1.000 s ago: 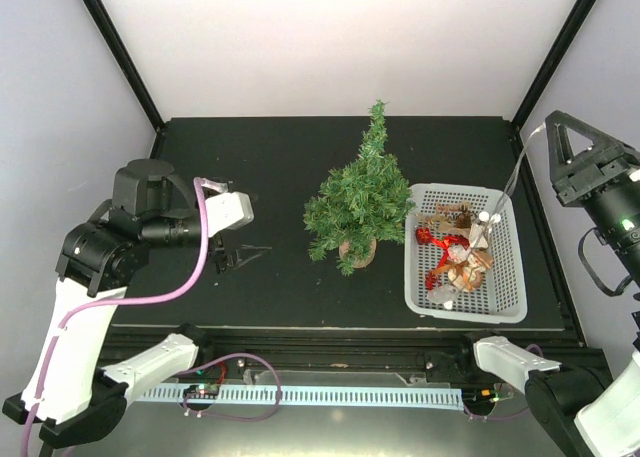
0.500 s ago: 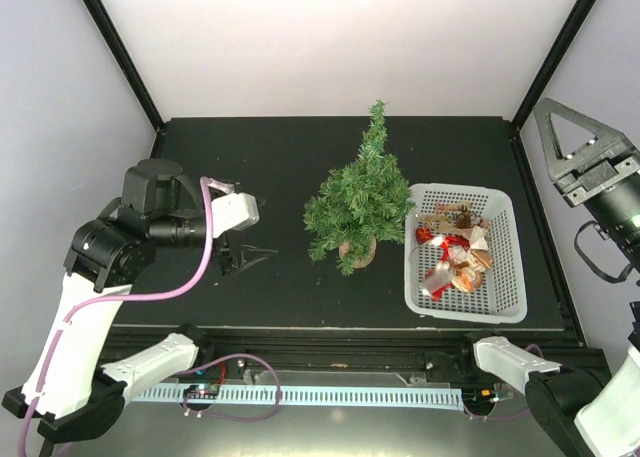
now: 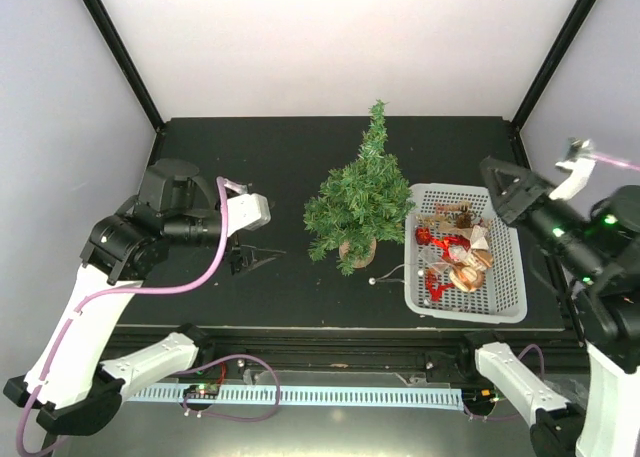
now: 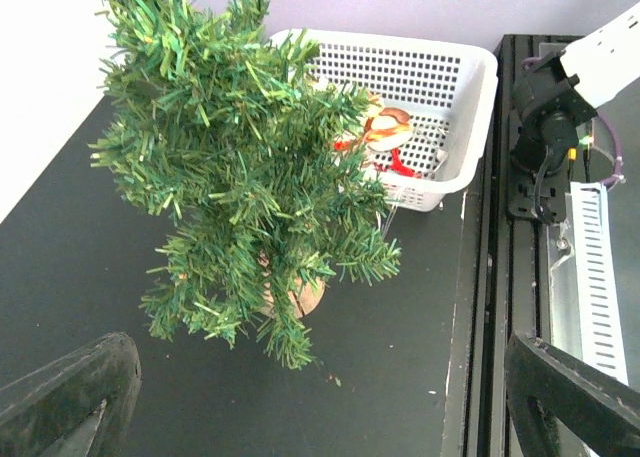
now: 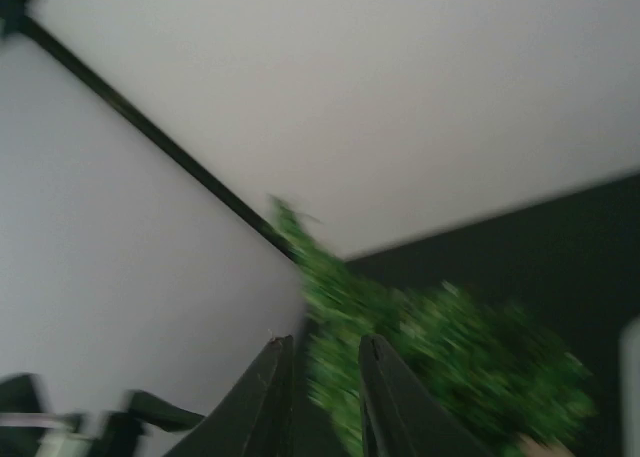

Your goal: Decorate the small christmas tree

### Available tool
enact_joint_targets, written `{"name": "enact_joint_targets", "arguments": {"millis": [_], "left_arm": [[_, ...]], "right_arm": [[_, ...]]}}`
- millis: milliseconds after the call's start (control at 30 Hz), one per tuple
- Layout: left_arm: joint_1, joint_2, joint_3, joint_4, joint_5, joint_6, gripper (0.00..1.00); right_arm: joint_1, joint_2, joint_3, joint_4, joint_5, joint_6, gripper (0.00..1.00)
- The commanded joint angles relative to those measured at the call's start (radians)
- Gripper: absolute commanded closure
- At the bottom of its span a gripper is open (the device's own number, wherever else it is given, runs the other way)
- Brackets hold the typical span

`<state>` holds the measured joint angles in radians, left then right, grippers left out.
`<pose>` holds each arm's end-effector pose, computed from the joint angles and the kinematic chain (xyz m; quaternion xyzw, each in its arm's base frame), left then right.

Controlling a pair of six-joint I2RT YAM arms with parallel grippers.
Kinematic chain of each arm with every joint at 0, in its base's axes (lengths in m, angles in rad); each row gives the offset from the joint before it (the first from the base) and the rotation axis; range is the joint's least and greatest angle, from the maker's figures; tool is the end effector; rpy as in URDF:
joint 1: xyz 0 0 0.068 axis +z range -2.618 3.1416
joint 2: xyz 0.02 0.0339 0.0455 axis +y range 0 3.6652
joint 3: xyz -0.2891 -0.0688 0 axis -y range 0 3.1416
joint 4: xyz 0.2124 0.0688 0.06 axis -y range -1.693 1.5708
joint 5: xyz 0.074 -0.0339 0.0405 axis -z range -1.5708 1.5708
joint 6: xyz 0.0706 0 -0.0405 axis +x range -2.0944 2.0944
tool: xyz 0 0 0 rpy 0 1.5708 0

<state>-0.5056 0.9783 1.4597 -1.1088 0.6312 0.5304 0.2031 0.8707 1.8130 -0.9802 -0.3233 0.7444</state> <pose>0.0893 -0.0970 0.4279 0.5418 0.6659 -0.2711 0.4354 0.0453 0.0322 0.5363 0.0825 0.7150 0.4155 0.5562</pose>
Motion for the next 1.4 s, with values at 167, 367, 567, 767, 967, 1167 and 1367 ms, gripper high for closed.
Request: {"name": "enact_joint_targets", "arguments": {"millis": [167, 367, 567, 767, 967, 1167, 1367], "left_arm": [[-0.007, -0.052, -0.079, 0.049, -0.024, -0.016, 0.01], [-0.008, -0.06, -0.136, 0.068, -0.013, -0.024, 0.01], [-0.008, -0.078, -0.18, 0.083, -0.017, -0.019, 0.01], [-0.01, -0.09, -0.227, 0.098, -0.019, -0.02, 0.01], [-0.01, -0.093, -0.262, 0.124, -0.025, -0.028, 0.01], [-0.009, -0.089, -0.263, 0.129, -0.031, -0.031, 0.01], [-0.009, -0.09, -0.271, 0.131, -0.037, -0.033, 0.01]], "right_arm": [[0.005, -0.134, -0.569, -0.103, 0.195, -0.068, 0.66], [0.004, -0.167, -0.871, 0.056, 0.134, 0.032, 0.56], [0.004, -0.077, -1.039, 0.193, 0.073, 0.062, 0.53], [0.004, -0.002, -1.127, 0.279, 0.012, 0.095, 0.54], [0.004, 0.006, -1.201, 0.361, -0.021, 0.175, 0.54], [0.004, 0.026, -1.218, 0.399, -0.04, 0.213, 0.54], [0.004, 0.016, -1.216, 0.37, -0.021, 0.205, 0.54]]}}
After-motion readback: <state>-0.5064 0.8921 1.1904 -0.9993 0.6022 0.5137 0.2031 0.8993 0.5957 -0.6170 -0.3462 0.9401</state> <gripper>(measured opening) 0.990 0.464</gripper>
